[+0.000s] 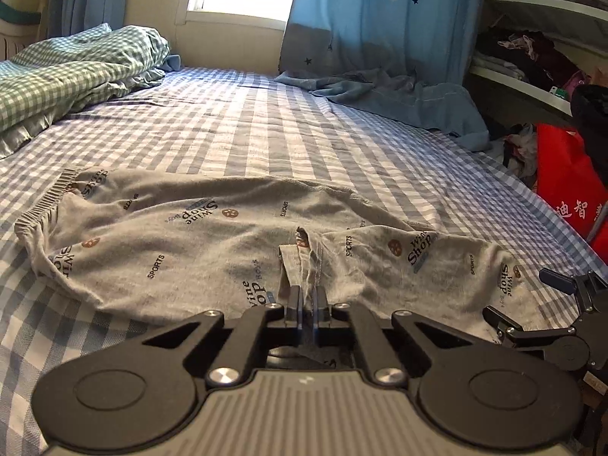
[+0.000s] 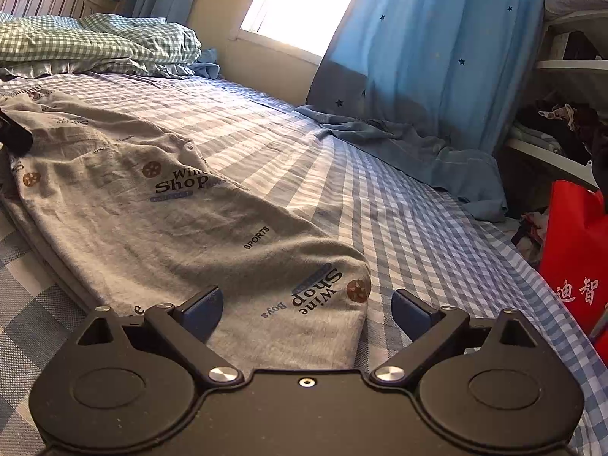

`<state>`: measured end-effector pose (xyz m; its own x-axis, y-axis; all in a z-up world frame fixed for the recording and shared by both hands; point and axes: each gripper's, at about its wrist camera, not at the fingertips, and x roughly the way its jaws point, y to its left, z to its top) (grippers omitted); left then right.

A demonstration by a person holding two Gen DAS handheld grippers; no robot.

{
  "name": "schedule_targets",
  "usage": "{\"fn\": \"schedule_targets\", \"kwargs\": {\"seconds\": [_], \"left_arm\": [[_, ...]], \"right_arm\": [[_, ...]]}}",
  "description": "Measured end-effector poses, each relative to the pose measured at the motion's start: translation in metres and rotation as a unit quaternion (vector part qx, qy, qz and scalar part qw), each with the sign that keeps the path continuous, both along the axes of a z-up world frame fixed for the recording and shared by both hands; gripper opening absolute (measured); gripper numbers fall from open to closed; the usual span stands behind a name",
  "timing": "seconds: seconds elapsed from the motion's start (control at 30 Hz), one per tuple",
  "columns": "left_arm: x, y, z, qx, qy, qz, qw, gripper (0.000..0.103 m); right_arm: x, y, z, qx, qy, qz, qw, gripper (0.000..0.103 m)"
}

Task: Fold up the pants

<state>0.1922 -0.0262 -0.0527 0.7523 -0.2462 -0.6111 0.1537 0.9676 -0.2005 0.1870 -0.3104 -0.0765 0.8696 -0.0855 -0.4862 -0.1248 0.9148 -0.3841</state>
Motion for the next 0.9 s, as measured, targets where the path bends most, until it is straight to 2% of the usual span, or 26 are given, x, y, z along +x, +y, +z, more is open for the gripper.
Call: {"fn": "schedule_targets", "kwargs": {"seconds": [0.13,0.23,0.33,0.4,0.43,0.5,0.57,0.6,0.63,0.7,0.73,0.77,0.83,0.9], "left_arm": [[-0.003,0.003,-0.02,0.002,0.022,0.018,0.9996,0.004],[-0.006,0.007,-0.028,-0.011,0.015,0.025,0.9995,0.004],[-0.013,0.003,-0.02,0.007,-0.018,0.018,0.9996,0.004],[-0.01,-0.001,-0.021,0.026,-0.011,0.009,0.9995,0.007],[-0.006,0.0,-0.026,0.03,0.008,0.005,0.9995,0.012],[-0.006,0.009,-0.031,0.006,0.008,0.004,0.9999,0.014],[-0.011,0.025,-0.028,-0.024,0.009,0.013,0.9996,0.03],[-0.016,0.034,-0.026,-0.03,0.005,0.025,0.9992,0.049],[-0.021,0.042,-0.023,-0.028,-0.001,0.039,0.9988,0.057],[-0.032,0.063,-0.017,-0.019,-0.02,0.071,0.9971,0.057],[-0.036,0.077,-0.015,-0.019,-0.022,0.089,0.9956,0.058],[-0.038,0.092,-0.013,-0.025,-0.021,0.109,0.9935,0.063],[-0.04,0.123,-0.013,-0.046,-0.014,0.156,0.9866,0.075],[-0.039,0.152,-0.015,-0.074,-0.009,0.193,0.9784,0.077]], "right_arm": [[0.001,-0.002,0.0,0.001,0.002,-0.003,1.0,0.099],[0.001,0.004,0.008,0.0,-0.01,-0.007,1.0,0.099],[0.004,0.02,0.021,0.018,-0.028,0.017,0.999,0.099],[0.013,0.034,0.027,0.032,-0.028,0.036,0.998,0.1],[0.02,0.043,0.03,0.044,-0.022,0.046,0.998,0.1],[0.034,0.059,0.032,0.066,-0.012,0.065,0.996,0.1],[0.048,0.079,0.03,0.071,-0.004,0.081,0.994,0.1],[0.054,0.088,0.029,0.07,-0.001,0.088,0.994,0.1],[0.058,0.097,0.027,0.069,0.001,0.097,0.993,0.1],[0.069,0.118,0.021,0.05,0.008,0.109,0.993,0.101],[0.075,0.129,0.013,0.025,0.013,0.108,0.994,0.102],[0.082,0.138,0.001,-0.005,0.023,0.105,0.994,0.102],[0.087,0.145,-0.004,-0.019,0.011,0.098,0.995,0.102],[0.089,0.146,-0.001,-0.017,0.008,0.091,0.996,0.102]]}}
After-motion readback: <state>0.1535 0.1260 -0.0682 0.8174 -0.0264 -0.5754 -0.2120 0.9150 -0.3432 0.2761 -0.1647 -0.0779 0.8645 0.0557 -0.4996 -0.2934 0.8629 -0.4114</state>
